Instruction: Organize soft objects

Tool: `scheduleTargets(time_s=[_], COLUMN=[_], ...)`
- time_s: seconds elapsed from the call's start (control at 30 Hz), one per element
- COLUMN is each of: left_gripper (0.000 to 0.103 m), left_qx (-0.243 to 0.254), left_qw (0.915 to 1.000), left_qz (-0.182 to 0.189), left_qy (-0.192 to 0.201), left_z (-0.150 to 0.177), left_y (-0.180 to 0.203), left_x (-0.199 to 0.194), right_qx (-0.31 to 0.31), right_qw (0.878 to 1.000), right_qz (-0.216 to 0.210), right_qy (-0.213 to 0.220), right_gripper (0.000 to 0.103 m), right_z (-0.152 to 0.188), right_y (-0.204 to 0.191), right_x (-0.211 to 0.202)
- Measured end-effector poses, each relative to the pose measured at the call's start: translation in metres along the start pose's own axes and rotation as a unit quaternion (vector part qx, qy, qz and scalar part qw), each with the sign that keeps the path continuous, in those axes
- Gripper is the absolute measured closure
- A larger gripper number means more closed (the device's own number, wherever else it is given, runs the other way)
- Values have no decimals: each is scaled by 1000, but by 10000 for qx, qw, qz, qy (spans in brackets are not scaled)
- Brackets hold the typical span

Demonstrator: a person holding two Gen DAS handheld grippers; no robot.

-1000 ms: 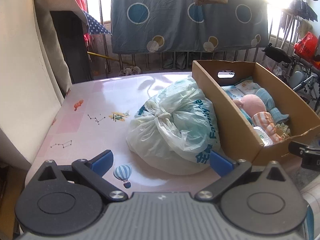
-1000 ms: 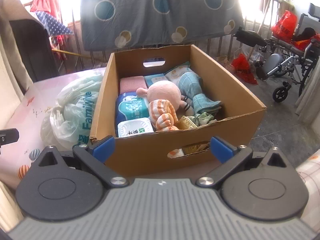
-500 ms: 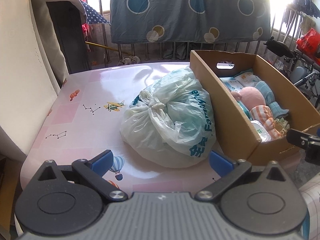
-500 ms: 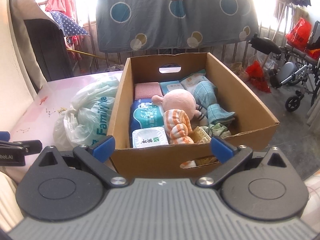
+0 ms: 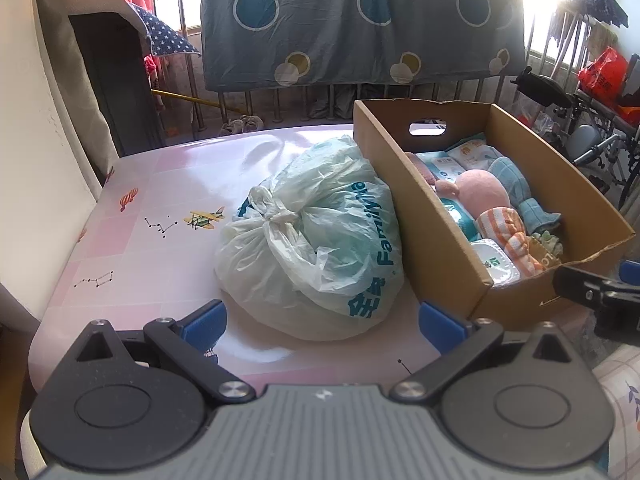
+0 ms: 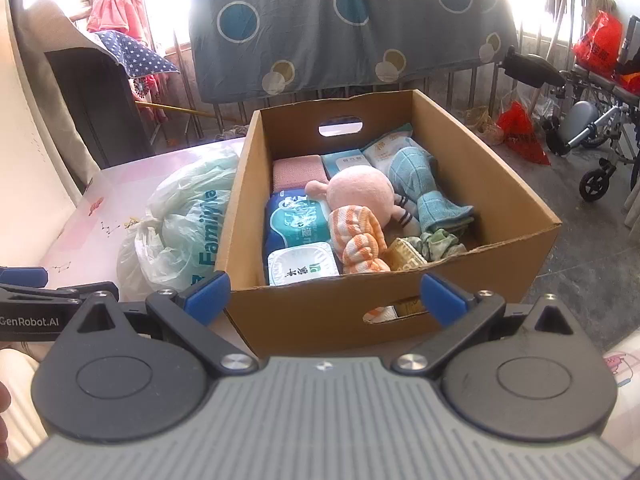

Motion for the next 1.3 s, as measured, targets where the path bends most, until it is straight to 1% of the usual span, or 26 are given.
scheduleTargets(time_s=[0.27,1.3], left_gripper=[0,0], left_qx=[-19,-13], left_qw=[10000,10000], left_qz=[-52,-2], left_qy=[-9,-27], left_z=[0,-1], left_y=[-3,-3], left_x=[-1,-2], right_qx=[3,-101], right_qw=[10000,9999], right_qz=[23,-16], right_qy=[-60,-45], right_gripper=[1,1], right_z=[3,-1], right_y=[4,-4], right_x=[5,2])
Point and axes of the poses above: each gripper's, at about its wrist camera, not at the fingertips, and x roughly the way its jaws point, y to its right, z to its underside, the point moved 8 cm from there along x, roughly the way its jaws point, and after that the axes turned 11 degrees about x, right-handed, at the moved point
